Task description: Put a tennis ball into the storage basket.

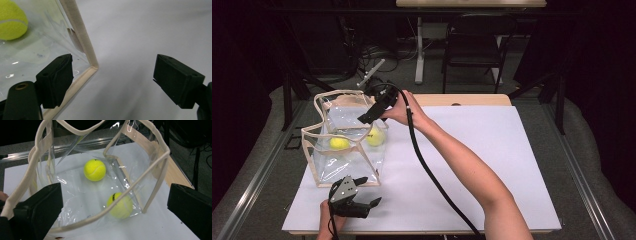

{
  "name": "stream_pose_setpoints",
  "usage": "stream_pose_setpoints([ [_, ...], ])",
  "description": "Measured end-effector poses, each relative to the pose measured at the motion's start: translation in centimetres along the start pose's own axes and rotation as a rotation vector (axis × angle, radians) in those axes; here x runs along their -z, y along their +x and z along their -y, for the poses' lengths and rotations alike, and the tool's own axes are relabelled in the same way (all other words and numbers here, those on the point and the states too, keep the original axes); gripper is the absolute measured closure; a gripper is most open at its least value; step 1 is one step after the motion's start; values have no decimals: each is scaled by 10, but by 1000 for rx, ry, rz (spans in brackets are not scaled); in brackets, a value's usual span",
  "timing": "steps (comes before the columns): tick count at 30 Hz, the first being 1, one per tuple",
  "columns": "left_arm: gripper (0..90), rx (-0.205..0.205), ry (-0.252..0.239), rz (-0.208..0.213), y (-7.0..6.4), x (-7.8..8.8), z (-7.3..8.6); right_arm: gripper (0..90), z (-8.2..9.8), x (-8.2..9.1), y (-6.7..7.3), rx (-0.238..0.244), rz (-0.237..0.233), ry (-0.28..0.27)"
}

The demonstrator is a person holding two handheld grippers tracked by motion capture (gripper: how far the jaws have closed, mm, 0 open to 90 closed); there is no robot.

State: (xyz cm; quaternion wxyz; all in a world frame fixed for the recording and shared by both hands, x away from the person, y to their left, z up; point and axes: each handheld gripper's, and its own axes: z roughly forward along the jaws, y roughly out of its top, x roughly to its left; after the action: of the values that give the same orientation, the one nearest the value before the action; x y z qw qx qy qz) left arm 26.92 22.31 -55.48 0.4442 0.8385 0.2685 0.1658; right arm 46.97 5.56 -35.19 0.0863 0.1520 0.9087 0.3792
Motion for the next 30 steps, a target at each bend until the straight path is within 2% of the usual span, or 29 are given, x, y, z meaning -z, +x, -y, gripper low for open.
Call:
stream_pose_setpoints([
  [8,162,8,-7,-4,0,1,1,0,16,13,-8,-13,24,8],
  [20,162,-4,-2,-2,0,2,2,0,44,27,-19,-40,59,19],
  [30,161,-6,-3,1,-1,2,1,0,65,38,-17,-36,71,33],
])
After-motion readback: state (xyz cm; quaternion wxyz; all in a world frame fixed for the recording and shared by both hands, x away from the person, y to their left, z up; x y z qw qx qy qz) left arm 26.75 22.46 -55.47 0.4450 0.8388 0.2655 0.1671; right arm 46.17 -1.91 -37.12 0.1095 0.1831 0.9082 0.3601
